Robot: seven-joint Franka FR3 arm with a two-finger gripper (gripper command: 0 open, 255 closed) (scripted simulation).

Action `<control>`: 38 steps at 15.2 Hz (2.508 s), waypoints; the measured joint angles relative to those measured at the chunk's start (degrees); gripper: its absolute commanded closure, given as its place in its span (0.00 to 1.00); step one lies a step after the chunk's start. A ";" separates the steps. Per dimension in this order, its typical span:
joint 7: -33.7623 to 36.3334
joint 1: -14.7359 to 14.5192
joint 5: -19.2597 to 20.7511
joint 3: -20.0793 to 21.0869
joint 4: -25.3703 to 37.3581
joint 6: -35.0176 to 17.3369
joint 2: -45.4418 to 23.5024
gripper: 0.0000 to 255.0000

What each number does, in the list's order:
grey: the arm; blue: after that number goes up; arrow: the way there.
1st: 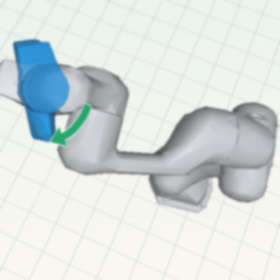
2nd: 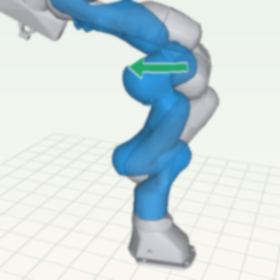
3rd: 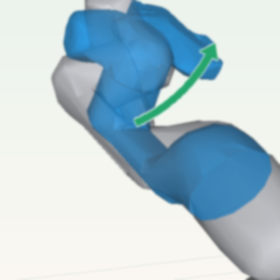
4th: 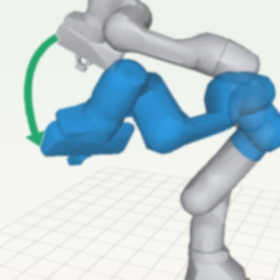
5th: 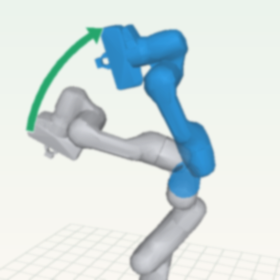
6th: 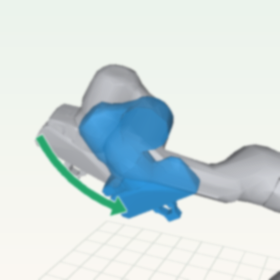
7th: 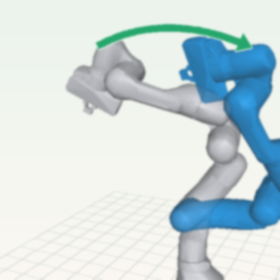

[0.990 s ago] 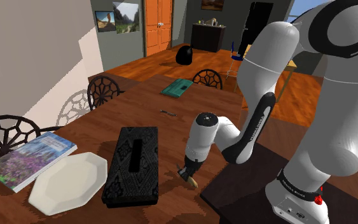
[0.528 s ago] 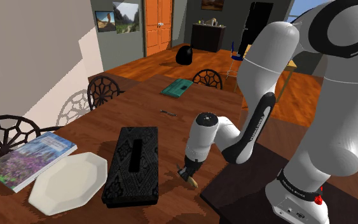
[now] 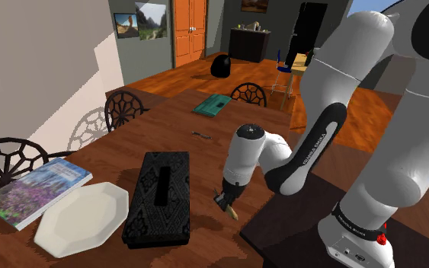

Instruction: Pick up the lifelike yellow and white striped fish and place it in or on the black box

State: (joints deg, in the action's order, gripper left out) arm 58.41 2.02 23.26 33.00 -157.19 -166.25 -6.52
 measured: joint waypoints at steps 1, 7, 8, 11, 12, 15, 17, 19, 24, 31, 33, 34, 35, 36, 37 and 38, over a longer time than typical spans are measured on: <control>-1.76 0.68 -2.38 1.16 -0.12 0.53 0.86 1.00; -15.48 1.84 -20.91 6.22 -1.29 5.27 8.99 1.00; -17.08 1.20 -23.38 6.28 -1.20 6.41 10.33 1.00; -21.03 -0.63 -28.85 5.49 -1.03 9.57 13.93 1.00; -22.01 -1.20 -30.18 5.13 -0.90 10.66 15.03 1.00; -24.50 -2.72 -33.34 3.86 -0.43 14.08 18.32 1.00; -25.58 -3.53 -34.73 3.16 -0.25 15.99 20.16 1.00; -26.55 -4.41 -36.06 2.36 0.12 18.42 22.36 1.00; -27.93 -5.73 -37.71 0.77 1.44 23.75 26.55 1.00; -21.72 -0.02 -28.17 4.19 12.75 24.29 15.01 1.00; -17.79 1.25 -23.15 5.44 18.16 25.33 9.68 1.00; -15.80 1.68 -20.27 5.66 20.64 25.39 6.65 1.00; -14.04 1.78 -17.53 5.61 23.84 26.43 3.74 1.00; -12.93 1.58 -15.89 5.51 26.15 27.42 1.93 1.00; -11.82 1.31 -13.98 5.22 28.81 28.35 -0.37 1.00; -10.52 0.75 -11.90 4.82 31.54 29.21 -2.91 1.00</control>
State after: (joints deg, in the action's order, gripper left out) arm 47.89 2.77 11.36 37.81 -125.65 -137.05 -9.43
